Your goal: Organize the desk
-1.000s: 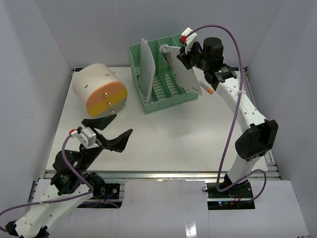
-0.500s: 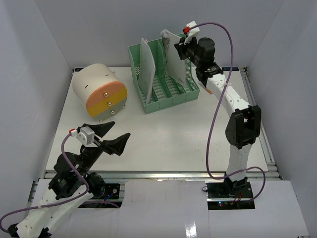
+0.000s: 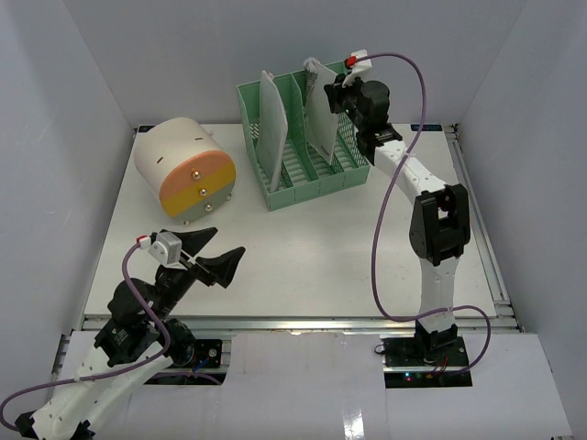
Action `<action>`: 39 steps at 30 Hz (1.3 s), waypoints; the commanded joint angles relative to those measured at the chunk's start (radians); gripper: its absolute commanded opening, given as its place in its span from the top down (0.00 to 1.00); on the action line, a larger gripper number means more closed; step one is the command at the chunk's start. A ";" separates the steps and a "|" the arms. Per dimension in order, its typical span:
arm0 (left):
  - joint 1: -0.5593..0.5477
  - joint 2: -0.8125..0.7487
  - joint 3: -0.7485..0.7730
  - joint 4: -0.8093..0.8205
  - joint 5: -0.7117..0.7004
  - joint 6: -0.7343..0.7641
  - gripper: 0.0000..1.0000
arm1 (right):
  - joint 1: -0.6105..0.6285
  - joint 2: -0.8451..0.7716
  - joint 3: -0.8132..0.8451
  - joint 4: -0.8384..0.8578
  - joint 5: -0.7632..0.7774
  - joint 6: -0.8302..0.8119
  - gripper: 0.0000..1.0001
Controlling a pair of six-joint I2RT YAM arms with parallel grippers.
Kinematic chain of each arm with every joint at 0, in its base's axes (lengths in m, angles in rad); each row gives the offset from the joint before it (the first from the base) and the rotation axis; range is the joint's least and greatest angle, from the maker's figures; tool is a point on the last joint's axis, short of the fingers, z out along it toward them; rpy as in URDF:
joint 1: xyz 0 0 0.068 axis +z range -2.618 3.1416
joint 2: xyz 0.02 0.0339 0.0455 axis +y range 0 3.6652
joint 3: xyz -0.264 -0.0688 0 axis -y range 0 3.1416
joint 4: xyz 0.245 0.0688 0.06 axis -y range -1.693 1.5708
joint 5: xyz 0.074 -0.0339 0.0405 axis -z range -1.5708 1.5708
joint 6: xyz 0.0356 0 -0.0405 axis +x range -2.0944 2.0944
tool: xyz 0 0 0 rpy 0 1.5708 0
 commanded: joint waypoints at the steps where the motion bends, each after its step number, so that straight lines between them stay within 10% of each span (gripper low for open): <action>1: 0.004 -0.001 -0.011 0.001 -0.011 -0.023 0.02 | -0.005 -0.031 -0.138 0.392 0.020 -0.007 0.92; 9: 0.003 0.036 -0.024 0.049 -0.010 -0.048 0.02 | -0.002 -0.105 -0.568 0.884 -0.134 -0.031 0.89; 15: 0.003 0.132 -0.001 0.098 -0.169 -0.159 0.02 | -0.005 -0.240 -0.684 0.818 -0.220 -0.129 0.09; 26: 0.005 0.759 0.494 -0.327 -0.790 -0.407 0.02 | -0.152 -0.637 -0.641 -0.090 -0.538 -0.288 0.10; 29: 0.024 0.910 0.650 -0.434 -0.882 -0.435 0.15 | -0.204 -0.725 -0.690 -0.290 -0.761 -0.433 0.05; 39: 0.266 1.222 0.887 -0.597 -0.756 -0.494 0.29 | -0.309 -0.927 -0.991 -0.424 -0.903 -0.427 0.20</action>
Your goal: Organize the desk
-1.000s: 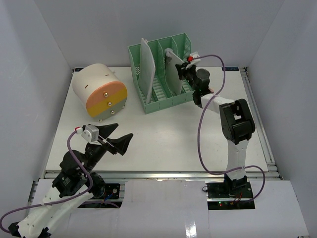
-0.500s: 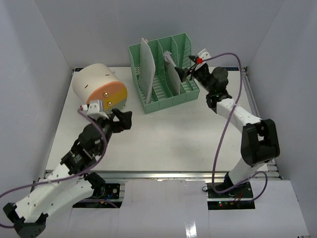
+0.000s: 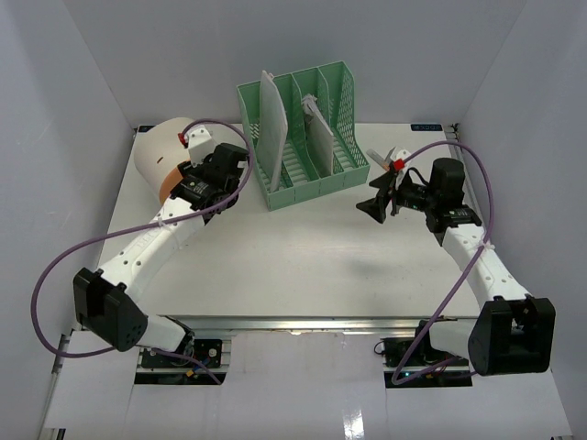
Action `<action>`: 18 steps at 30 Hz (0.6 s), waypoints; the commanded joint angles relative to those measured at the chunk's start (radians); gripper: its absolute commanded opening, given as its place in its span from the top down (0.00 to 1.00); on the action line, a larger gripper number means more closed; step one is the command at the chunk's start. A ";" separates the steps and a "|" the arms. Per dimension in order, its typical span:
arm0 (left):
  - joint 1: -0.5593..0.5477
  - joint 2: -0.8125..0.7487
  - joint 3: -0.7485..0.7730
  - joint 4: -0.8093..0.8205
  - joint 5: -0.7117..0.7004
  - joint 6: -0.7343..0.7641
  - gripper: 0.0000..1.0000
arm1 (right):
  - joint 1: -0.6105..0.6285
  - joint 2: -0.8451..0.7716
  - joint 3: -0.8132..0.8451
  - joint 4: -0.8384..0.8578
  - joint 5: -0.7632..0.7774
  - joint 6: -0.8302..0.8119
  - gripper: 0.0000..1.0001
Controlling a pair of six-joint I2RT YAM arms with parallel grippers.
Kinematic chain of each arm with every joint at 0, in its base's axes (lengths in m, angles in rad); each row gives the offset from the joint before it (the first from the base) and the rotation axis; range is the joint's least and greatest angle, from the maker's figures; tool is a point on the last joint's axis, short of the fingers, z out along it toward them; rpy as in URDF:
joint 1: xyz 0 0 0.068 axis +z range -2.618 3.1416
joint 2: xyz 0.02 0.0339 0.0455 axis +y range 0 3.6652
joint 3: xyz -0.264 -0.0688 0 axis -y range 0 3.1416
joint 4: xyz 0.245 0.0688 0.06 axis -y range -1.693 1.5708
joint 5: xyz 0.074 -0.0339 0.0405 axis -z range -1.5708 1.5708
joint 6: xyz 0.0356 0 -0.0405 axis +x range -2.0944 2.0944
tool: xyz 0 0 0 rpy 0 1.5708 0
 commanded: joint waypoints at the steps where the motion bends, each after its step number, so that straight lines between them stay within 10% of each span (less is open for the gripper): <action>1: 0.083 0.014 0.066 -0.048 0.034 0.002 0.27 | -0.073 -0.068 -0.052 -0.068 -0.137 0.003 0.20; 18: 0.214 0.160 0.114 -0.014 0.121 0.029 0.52 | -0.179 -0.045 -0.061 -0.064 -0.185 0.031 0.19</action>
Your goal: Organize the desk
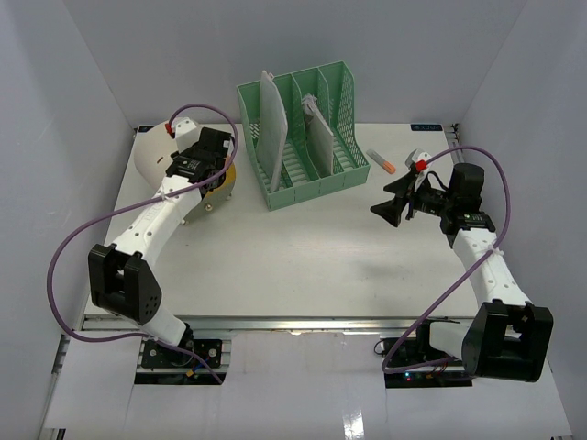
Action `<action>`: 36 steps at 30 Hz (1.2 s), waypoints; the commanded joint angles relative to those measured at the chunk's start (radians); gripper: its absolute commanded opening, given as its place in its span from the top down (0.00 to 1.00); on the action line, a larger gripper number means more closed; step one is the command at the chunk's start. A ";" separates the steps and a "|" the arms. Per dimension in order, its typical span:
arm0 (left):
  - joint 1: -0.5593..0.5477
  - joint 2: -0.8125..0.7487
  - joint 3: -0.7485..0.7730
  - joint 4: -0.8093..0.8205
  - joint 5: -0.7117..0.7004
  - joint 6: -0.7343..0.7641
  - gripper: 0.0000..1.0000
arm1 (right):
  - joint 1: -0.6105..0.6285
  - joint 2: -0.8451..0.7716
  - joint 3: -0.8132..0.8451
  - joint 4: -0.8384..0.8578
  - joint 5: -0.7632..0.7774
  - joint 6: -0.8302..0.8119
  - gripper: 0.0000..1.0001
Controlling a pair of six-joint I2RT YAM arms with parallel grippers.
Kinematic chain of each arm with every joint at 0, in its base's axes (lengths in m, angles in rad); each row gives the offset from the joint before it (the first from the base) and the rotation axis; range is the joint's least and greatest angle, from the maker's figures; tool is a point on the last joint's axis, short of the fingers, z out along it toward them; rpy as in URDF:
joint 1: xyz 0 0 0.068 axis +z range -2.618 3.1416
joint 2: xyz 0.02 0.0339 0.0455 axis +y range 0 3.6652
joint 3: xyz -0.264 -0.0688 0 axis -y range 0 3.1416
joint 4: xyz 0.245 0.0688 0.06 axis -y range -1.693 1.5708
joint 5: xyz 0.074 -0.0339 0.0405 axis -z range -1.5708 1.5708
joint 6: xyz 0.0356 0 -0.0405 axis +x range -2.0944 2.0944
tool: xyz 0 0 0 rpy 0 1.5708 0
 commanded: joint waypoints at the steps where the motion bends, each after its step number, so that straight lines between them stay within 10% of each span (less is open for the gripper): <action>1: 0.011 -0.016 0.010 0.017 0.013 0.003 0.53 | -0.020 -0.004 0.004 0.016 -0.034 0.018 0.19; 12: 0.011 -0.065 -0.007 0.020 0.099 -0.030 0.75 | -0.042 -0.007 0.005 0.013 -0.034 0.017 0.20; 29: -0.202 -0.255 -0.183 -0.030 0.084 -0.204 0.73 | -0.050 0.022 0.015 0.011 0.026 0.008 0.18; 36: -0.204 -0.271 -0.144 -0.020 0.062 -0.159 0.03 | -0.050 0.106 0.080 -0.037 0.153 -0.026 0.05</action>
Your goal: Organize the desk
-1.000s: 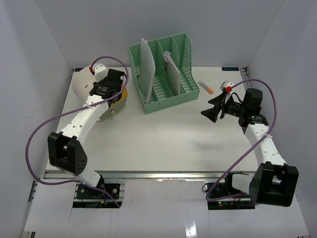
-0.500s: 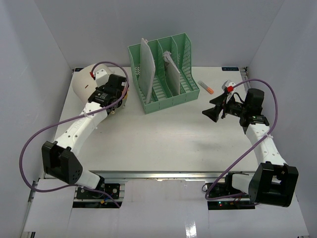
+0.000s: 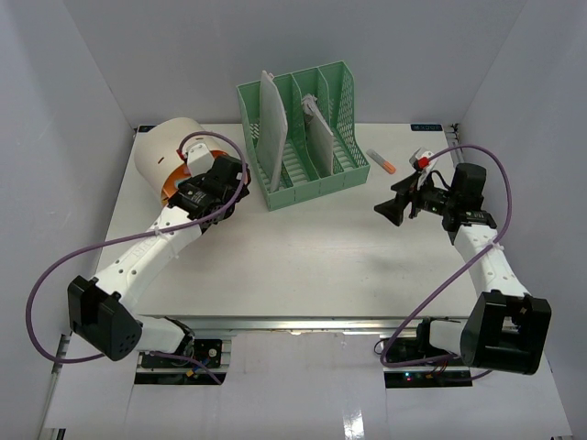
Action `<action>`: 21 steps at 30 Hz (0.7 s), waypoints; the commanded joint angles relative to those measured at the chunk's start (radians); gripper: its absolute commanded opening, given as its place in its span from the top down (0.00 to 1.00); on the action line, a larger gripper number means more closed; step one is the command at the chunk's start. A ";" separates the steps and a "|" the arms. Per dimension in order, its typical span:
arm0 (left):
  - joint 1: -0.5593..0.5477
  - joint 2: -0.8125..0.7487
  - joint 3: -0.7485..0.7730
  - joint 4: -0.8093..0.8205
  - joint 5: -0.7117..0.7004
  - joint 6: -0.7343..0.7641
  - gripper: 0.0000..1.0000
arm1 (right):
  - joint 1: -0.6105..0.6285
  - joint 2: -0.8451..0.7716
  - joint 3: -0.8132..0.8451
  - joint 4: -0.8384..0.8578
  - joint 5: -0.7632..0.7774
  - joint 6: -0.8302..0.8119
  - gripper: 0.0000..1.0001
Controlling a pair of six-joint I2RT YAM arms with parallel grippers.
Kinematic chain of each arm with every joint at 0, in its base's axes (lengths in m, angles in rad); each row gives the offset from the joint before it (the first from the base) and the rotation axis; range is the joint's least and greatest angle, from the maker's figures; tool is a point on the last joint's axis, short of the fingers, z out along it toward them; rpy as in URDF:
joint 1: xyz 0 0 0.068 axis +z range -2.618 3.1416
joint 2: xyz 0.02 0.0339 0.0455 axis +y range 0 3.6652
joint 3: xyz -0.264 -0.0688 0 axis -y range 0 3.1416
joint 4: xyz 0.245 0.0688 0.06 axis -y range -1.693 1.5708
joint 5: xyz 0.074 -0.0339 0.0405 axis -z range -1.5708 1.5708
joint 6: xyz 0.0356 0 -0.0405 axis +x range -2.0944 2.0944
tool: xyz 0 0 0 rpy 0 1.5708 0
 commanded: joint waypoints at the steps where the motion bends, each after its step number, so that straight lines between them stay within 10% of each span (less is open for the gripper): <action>1: -0.006 -0.060 0.037 0.035 -0.001 0.030 0.02 | -0.006 0.093 0.101 -0.046 0.140 -0.040 0.03; 10: -0.005 -0.294 -0.148 0.358 0.320 0.353 0.02 | 0.041 0.653 0.654 -0.305 0.659 -0.156 0.10; 21: -0.002 -0.735 -0.411 0.412 0.701 0.530 0.02 | 0.111 1.199 1.379 -0.533 0.667 -0.262 0.08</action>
